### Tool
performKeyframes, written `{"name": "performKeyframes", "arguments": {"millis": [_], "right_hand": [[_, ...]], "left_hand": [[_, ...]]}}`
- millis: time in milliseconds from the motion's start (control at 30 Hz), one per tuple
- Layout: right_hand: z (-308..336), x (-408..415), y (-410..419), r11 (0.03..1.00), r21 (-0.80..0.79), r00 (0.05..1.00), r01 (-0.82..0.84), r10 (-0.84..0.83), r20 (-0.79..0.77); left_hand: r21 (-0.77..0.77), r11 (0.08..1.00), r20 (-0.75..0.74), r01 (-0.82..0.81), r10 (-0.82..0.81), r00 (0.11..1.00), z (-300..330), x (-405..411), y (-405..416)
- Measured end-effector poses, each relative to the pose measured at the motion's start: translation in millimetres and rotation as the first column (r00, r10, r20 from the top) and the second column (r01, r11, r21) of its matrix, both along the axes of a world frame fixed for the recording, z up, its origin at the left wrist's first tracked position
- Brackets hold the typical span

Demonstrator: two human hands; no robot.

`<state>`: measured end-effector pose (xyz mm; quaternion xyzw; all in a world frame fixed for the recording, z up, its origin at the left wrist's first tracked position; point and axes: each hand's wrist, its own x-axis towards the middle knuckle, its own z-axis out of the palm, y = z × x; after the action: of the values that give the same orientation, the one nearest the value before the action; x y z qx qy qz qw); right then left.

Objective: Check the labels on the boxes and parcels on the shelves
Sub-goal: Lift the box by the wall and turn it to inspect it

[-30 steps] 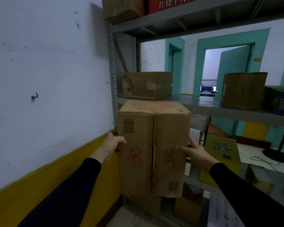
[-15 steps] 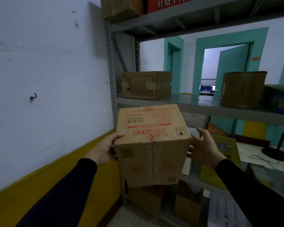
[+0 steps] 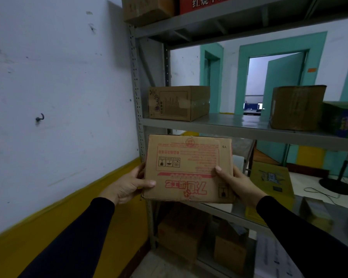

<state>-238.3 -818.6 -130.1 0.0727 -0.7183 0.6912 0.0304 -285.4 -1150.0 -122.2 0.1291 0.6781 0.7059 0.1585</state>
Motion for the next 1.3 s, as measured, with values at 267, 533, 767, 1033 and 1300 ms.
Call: {"name": "performKeyframes", "arguments": {"millis": [267, 533, 767, 1033, 1300], "right_hand": [[-1.8, 1.3, -0.1, 1.000, 0.010, 1.000, 0.024, -0.024, 0.019], [0.4, 0.7, 14.8, 0.988, 0.114, 0.995, -0.100, 0.102, -0.016], [17.3, -8.8, 4.3, 0.994, -0.107, 0.980, 0.028, -0.006, 0.200], [-4.1, -11.3, -18.9, 0.992, 0.125, 0.974, 0.018, -0.046, 0.221], [-8.2, -5.1, -23.3, 0.995, 0.093, 0.974, 0.026, -0.046, 0.222]], "left_hand": [[-0.018, 1.000, -0.028, -0.008, 0.008, 1.000, -1.2, -0.3, -2.8], [0.164, 0.947, 0.243, -0.276, 0.232, 0.942, 25.2, -4.4, -0.6], [0.002, 0.987, 0.064, -0.159, 0.158, 0.985, 8.5, 3.6, -9.8], [-0.092, 0.995, -0.090, -0.024, 0.016, 0.996, -12.3, 4.8, -23.7], [-0.108, 0.994, -0.082, -0.013, 0.005, 0.997, -15.7, 8.0, -24.6]]}}
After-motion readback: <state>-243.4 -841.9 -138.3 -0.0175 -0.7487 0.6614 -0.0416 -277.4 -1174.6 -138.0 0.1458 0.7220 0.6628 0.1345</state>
